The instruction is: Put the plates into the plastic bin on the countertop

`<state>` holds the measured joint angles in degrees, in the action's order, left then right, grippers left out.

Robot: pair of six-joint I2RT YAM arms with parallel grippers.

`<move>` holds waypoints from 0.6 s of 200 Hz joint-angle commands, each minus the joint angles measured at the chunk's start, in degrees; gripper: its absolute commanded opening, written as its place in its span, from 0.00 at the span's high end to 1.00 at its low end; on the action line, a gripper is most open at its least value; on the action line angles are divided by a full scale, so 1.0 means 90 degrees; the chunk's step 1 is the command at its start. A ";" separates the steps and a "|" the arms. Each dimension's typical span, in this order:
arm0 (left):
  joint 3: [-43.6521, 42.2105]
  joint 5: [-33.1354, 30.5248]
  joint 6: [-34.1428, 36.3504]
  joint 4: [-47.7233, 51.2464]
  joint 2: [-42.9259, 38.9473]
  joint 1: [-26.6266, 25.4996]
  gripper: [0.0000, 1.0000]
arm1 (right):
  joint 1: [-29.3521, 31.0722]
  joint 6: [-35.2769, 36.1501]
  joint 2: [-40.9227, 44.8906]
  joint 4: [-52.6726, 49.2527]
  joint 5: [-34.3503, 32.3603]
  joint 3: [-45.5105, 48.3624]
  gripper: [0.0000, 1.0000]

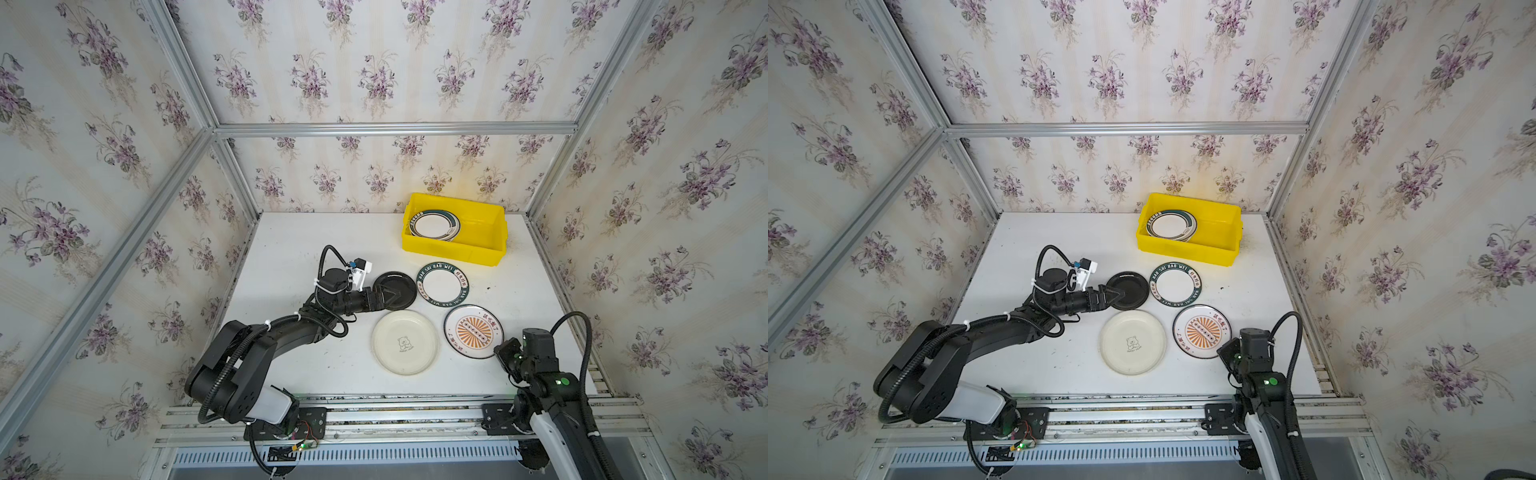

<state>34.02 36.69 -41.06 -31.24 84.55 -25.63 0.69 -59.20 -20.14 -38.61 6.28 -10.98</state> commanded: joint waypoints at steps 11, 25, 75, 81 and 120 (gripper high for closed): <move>0.0031 0.0050 -0.0008 -0.0126 0.0024 0.0006 0.00 | 0.0002 0.0045 0.0074 -0.0673 -0.0376 -0.0105 1.00; 0.0033 0.0045 -0.0009 -0.0128 0.0028 0.0006 0.00 | -0.0001 0.0039 0.0108 -0.0671 -0.0376 -0.0115 1.00; 0.0038 0.0062 -0.0024 -0.0127 0.0049 0.0006 0.00 | 0.0001 0.0093 0.0127 -0.0756 -0.0456 -0.0297 1.00; 0.0038 0.0060 -0.0023 -0.0126 0.0049 0.0006 0.00 | 0.0000 0.0122 0.0130 -0.0768 -0.0490 -0.0330 1.00; 0.0038 0.0065 -0.0029 -0.0136 0.0049 0.0006 0.00 | -0.0004 0.0162 0.0148 -0.0741 -0.0598 -0.0444 1.00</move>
<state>34.02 36.71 -41.15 -31.24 84.84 -25.63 0.69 -58.92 -18.76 -42.59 3.62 -14.20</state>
